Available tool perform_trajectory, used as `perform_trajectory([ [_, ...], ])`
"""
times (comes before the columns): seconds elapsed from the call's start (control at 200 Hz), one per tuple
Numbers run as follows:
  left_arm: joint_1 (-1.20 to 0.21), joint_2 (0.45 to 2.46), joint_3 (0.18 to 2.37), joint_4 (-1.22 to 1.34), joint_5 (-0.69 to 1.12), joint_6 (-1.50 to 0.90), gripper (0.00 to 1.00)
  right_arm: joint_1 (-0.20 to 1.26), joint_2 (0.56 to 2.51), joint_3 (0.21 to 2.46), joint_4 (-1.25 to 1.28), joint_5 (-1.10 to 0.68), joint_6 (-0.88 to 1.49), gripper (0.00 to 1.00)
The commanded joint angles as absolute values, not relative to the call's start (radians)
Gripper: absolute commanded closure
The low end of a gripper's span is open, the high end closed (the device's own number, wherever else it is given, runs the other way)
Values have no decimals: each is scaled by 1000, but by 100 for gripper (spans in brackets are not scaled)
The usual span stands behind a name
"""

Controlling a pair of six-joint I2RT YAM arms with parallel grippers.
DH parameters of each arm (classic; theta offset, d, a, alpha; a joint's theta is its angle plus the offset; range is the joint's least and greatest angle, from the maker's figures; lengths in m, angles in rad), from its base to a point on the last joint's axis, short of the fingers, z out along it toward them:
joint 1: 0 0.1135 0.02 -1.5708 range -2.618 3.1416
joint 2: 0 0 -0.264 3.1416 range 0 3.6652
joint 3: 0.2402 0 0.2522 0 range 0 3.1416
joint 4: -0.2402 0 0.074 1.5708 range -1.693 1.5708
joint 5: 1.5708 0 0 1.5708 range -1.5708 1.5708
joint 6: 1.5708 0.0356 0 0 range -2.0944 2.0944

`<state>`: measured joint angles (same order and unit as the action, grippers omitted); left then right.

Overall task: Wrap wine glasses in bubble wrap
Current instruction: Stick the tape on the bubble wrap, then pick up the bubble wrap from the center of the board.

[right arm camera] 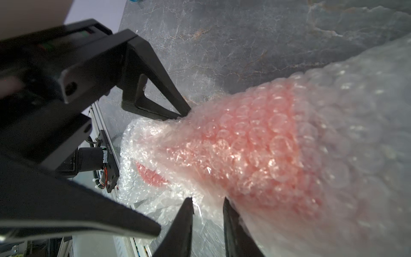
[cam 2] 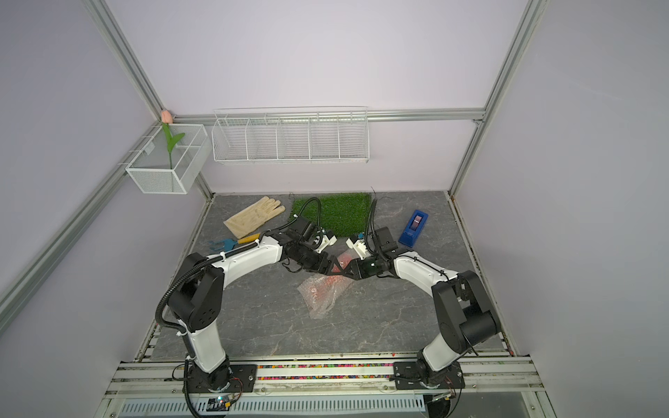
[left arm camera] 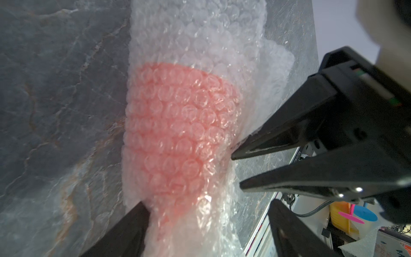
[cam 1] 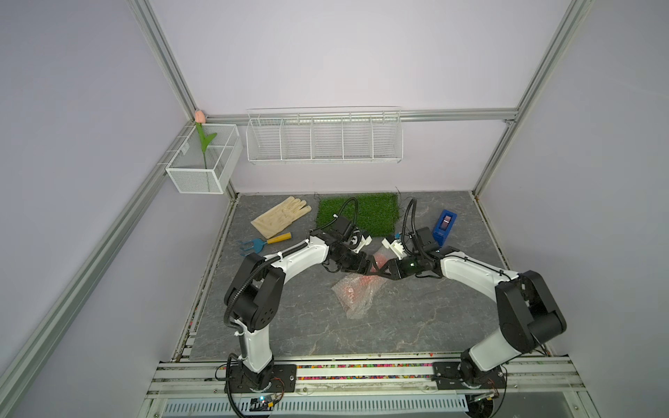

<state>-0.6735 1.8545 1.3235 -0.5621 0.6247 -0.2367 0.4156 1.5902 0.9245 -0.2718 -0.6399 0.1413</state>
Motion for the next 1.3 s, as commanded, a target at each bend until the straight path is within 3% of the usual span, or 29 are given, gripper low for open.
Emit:
perform_trajectory([
  [0.0,-645,1847,1311,-586,605,-196,16,409,1565,960,-303,-649,141,72],
  [0.39,-613,1844,1436,-751,514,-37,14,353,1411,902,-431,-607,122,72],
  [0.585,-632,1882,1526,-831,501,66,12,354,1492,886,-402,-587,138,72],
  [1.145,-746,2078,1693,-989,155,177,8,354,1588,913,-345,-578,166,73],
  [1.295,-746,2080,1701,-993,166,185,8,354,1590,922,-345,-577,166,73],
])
